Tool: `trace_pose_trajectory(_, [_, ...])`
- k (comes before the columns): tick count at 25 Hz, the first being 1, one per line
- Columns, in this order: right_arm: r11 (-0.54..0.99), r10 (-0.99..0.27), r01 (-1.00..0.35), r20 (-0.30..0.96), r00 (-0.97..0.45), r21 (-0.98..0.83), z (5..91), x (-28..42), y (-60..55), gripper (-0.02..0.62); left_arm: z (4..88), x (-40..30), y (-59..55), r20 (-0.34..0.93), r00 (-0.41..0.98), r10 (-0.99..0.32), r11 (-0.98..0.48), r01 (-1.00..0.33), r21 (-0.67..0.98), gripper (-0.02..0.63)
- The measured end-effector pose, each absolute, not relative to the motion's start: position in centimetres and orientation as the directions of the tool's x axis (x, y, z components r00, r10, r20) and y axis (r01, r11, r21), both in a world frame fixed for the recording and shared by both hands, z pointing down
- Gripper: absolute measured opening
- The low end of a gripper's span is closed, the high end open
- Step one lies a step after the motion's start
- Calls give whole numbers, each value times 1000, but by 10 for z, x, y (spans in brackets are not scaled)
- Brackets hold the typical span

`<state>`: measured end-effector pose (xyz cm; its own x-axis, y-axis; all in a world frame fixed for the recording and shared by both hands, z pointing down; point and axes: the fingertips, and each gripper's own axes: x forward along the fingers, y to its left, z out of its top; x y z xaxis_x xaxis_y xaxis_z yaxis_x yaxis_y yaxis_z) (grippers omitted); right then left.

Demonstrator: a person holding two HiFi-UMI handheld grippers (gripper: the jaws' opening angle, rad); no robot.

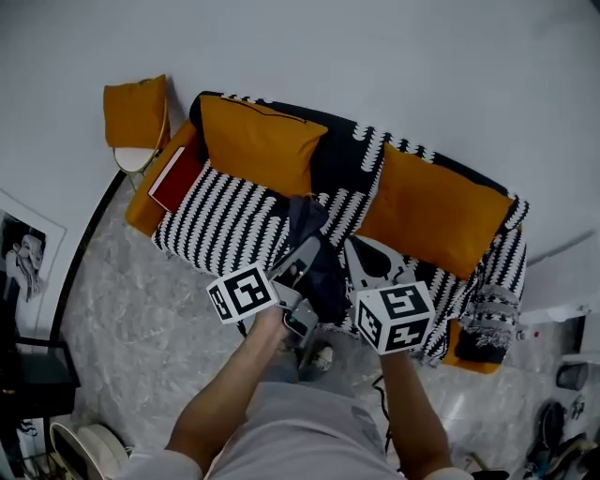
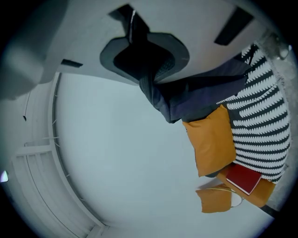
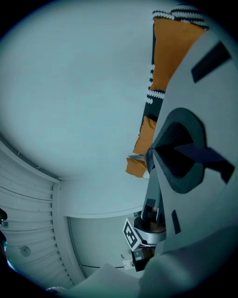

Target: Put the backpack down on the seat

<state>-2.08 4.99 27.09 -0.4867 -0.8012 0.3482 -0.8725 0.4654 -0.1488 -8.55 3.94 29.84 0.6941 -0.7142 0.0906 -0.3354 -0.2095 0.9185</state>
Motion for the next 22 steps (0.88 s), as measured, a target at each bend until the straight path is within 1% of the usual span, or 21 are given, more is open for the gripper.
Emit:
trace_pose_trajectory(5, [465, -801, -872, 347, -488, -152, 280, -14, 24, 2, 314, -80, 7, 93, 676, -731, -186, -329, 926, 35])
trace_pose_trajectory(11, [459, -786, -874, 384, -484, -161, 299, -9, -15, 2, 337, -78, -31, 105, 664, -740, -164, -330, 930, 35])
trace_pose_trajectory(22, [454, -748, -871, 451, -487, -188, 333, -3, -100, 2, 394, -78, -111, 173, 630, -757, -69, -340, 938, 35])
